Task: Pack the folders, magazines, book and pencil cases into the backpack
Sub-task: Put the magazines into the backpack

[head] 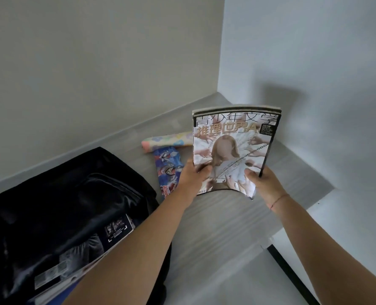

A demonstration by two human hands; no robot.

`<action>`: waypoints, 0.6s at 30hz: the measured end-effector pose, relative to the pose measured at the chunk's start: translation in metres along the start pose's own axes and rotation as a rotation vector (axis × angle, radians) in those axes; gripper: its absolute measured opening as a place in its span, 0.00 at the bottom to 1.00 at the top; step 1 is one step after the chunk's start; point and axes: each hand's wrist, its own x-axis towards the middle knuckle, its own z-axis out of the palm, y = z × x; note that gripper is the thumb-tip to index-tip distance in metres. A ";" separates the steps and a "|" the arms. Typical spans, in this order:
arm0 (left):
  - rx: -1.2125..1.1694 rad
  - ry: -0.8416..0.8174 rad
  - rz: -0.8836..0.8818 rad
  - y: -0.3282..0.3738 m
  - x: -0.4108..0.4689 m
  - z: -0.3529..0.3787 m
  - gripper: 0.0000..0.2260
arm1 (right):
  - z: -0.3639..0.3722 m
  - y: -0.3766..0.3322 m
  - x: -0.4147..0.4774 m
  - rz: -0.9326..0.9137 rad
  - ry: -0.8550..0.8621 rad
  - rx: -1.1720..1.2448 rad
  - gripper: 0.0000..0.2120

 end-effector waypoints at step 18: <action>1.433 0.355 0.097 -0.045 -0.172 -0.304 0.15 | 0.108 -0.034 -0.184 0.364 -0.793 0.075 0.13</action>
